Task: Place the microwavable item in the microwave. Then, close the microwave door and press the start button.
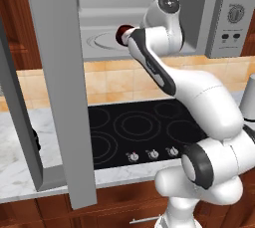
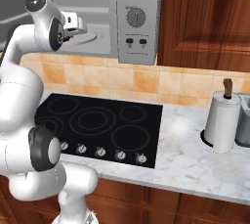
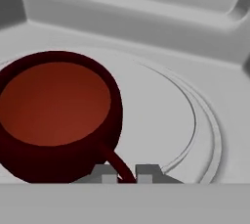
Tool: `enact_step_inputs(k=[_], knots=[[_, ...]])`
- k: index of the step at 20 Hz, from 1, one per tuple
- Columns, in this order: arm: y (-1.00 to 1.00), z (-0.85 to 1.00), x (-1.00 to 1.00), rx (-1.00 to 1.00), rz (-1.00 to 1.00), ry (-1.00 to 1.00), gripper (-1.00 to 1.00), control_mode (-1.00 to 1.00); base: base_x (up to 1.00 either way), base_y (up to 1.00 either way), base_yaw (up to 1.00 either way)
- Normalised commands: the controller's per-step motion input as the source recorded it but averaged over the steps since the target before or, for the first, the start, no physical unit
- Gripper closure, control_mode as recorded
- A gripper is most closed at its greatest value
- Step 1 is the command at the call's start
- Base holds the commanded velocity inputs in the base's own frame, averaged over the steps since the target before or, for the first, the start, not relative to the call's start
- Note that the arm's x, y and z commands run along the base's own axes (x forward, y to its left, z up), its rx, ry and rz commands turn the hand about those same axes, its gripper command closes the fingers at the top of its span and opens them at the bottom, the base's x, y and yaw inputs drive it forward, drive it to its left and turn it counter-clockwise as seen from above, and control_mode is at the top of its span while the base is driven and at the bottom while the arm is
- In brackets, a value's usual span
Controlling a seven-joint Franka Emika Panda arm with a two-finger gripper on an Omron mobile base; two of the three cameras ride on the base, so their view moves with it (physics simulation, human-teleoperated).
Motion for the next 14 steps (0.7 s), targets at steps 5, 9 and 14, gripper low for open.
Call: enact_step_inputs(k=[5, 9, 14], knots=[[0.05, -0.07, 0.27, 0.0, 0.0, 0.0, 1.0, -1.0, 0.0, 0.0, 0.0], [0.12, -0.12, 0.2, 0.0, 0.0, 0.0, -1.0, -1.0, 0.0, 0.0, 0.0], [0.06, -0.01, 0.02, 0.0, 0.0, -0.03, -1.0, -1.0, 0.0, 0.0, 0.0]])
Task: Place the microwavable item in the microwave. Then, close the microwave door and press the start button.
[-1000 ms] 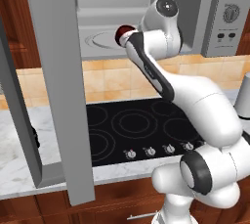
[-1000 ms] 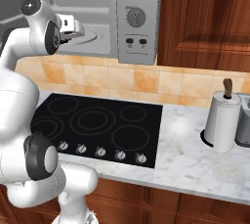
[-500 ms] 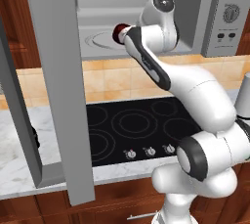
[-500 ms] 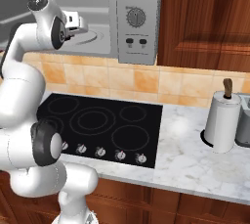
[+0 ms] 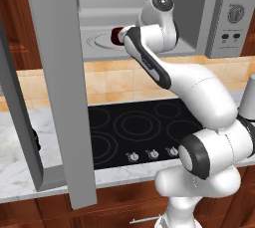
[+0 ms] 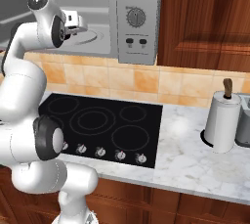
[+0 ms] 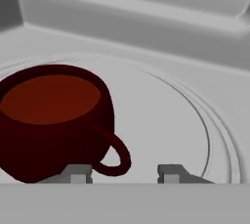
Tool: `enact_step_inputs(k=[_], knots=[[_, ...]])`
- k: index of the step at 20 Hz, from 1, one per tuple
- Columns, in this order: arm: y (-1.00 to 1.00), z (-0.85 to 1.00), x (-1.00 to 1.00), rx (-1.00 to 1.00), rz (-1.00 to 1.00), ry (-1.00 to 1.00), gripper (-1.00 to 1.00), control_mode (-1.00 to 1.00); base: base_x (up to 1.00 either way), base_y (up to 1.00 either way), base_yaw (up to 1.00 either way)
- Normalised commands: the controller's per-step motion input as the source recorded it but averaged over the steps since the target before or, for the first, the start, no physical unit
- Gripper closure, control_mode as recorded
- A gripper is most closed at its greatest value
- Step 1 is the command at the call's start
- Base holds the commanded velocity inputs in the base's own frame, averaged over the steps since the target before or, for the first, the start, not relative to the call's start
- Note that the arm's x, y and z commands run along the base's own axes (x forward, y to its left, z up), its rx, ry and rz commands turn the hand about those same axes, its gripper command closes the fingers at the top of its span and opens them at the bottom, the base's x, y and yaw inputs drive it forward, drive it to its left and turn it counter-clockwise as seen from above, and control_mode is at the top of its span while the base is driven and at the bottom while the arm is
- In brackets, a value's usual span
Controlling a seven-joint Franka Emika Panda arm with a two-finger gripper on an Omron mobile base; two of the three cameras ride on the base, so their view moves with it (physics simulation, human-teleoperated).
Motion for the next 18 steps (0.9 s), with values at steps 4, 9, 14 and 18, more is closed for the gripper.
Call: enact_step_inputs(k=[4, 9, 14, 18], knots=[[0.0, 0.0, 0.0, 0.0, 0.0, -0.09, -1.0, -1.0, 0.0, 0.0, 0.0], [0.0, 0.0, -0.01, 0.0, 0.0, -0.13, -1.0, -1.0, 0.0, 0.0, 0.0], [0.0, 0.0, -0.23, 0.0, 0.0, -0.17, -1.0, -1.0, 0.0, 0.0, 0.0], [-0.01, 0.0, -0.38, 0.0, 0.0, -0.2, -1.0, -1.0, 0.0, 0.0, 0.0]])
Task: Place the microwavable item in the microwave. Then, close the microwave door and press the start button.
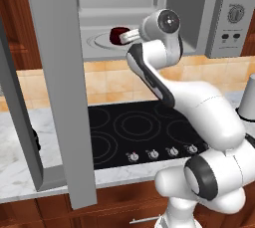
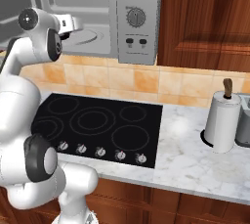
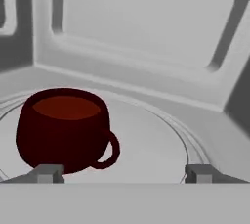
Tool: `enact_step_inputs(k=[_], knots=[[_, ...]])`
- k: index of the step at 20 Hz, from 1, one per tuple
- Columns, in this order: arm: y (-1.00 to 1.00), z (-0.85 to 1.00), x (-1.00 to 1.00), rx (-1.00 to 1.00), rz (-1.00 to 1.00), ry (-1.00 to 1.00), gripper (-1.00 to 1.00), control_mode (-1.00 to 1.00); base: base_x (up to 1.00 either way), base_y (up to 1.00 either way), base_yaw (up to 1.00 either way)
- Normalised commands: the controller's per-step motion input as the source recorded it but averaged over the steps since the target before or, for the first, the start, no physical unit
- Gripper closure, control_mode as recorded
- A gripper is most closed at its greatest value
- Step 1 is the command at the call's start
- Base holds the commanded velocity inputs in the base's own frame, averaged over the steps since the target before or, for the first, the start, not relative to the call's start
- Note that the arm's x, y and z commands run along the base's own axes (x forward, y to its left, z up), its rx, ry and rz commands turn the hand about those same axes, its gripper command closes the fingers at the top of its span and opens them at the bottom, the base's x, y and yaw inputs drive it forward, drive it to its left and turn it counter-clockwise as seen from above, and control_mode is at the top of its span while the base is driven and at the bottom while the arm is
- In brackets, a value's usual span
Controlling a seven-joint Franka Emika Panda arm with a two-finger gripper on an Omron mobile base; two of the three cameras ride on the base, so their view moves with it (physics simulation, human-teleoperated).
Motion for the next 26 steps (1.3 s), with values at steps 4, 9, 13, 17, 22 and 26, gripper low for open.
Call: enact_step_inputs(k=[4, 9, 13, 17, 22, 26], knots=[[0.0, 0.01, -0.89, 0.0, 0.0, -0.24, -1.0, -1.0, 0.0, 0.0, 0.0], [0.0, -0.03, -1.0, -0.03, 0.0, -0.2, -1.0, -1.0, 0.0, 0.0, 0.0], [-0.02, -0.22, -0.26, -0.01, 0.0, 0.0, -1.0, -1.0, 0.0, 0.0, 0.0], [0.0, -0.21, -0.3, -0.17, -0.03, -0.05, -1.0, -1.0, 0.0, 0.0, 0.0], [0.22, -0.21, -0.69, -0.32, -0.18, -0.15, -1.0, -1.0, 0.0, 0.0, 0.0], [0.39, -0.39, -0.27, -0.31, -0.27, -0.04, -1.0, -1.0, 0.0, 0.0, 0.0]])
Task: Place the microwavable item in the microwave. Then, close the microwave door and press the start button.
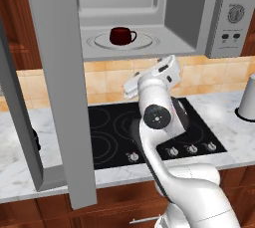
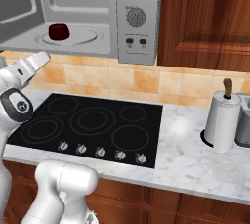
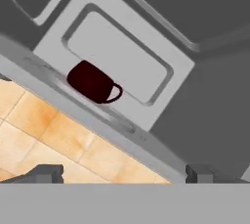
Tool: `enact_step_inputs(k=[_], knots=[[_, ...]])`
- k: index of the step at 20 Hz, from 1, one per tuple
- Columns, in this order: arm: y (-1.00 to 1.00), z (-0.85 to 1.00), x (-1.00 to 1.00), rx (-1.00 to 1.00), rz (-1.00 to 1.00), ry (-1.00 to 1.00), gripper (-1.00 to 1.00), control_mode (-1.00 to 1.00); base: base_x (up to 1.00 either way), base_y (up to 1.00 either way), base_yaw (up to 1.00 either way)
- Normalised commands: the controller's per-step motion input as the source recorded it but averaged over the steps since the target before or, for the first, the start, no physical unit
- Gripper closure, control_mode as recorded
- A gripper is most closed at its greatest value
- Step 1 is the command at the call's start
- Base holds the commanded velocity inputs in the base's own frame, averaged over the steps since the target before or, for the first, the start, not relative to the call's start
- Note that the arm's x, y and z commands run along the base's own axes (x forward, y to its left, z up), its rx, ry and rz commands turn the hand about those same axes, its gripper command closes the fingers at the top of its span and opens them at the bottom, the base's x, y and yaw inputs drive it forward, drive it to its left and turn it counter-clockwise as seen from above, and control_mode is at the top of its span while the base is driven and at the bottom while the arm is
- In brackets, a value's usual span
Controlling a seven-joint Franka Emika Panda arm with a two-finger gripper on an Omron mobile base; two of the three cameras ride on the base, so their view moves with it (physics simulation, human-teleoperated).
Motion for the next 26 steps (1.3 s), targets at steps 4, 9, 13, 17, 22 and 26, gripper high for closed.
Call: enact_step_inputs(k=[4, 9, 13, 17, 22, 26], knots=[[0.44, -0.4, -0.19, -0.3, -0.25, -0.04, -1.0, -1.0, 0.0, 0.0, 0.0], [0.47, -0.33, -0.21, -0.29, -0.19, -0.11, -1.0, -1.0, 0.0, 0.0, 0.0], [0.39, -0.34, -0.29, -0.31, -0.13, -0.21, -1.0, -1.0, 0.0, 0.0, 0.0], [0.71, -0.03, -0.5, -0.32, -0.17, -0.27, -1.0, -1.0, 0.0, 0.0, 0.0], [0.82, 0.0, -0.58, -0.25, -0.18, -0.2, -1.0, -1.0, 0.0, 0.0, 0.0], [0.8, -0.01, -0.26, -0.24, -0.15, -0.14, -1.0, -1.0, 0.0, 0.0, 0.0]])
